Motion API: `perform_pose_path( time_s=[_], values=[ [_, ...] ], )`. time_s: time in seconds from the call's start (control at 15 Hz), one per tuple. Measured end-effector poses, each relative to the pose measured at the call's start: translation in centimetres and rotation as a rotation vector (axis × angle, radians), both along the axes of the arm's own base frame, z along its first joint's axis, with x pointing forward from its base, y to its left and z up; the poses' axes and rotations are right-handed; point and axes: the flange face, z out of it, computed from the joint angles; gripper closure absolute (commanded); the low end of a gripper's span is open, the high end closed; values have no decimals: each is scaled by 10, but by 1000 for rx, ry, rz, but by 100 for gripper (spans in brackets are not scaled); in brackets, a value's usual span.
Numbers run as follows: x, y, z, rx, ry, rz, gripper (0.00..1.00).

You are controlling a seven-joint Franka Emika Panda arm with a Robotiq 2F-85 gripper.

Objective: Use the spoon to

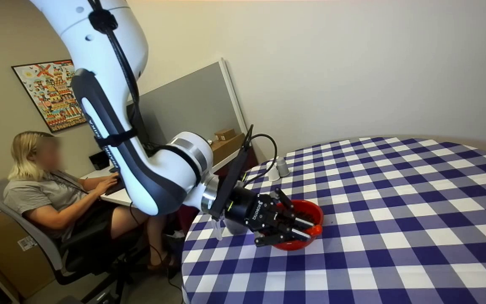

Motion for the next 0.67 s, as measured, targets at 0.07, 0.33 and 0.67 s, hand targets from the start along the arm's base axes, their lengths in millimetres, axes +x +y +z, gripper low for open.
perform_pose_path(
  time_s=[0.07, 0.33, 0.67],
  values=[
    [1, 0, 1, 11, -4, -16, 93],
    [9, -3, 4, 56, -24, -88, 93],
    [21, -12, 9, 107, -36, -170, 93]
  ],
)
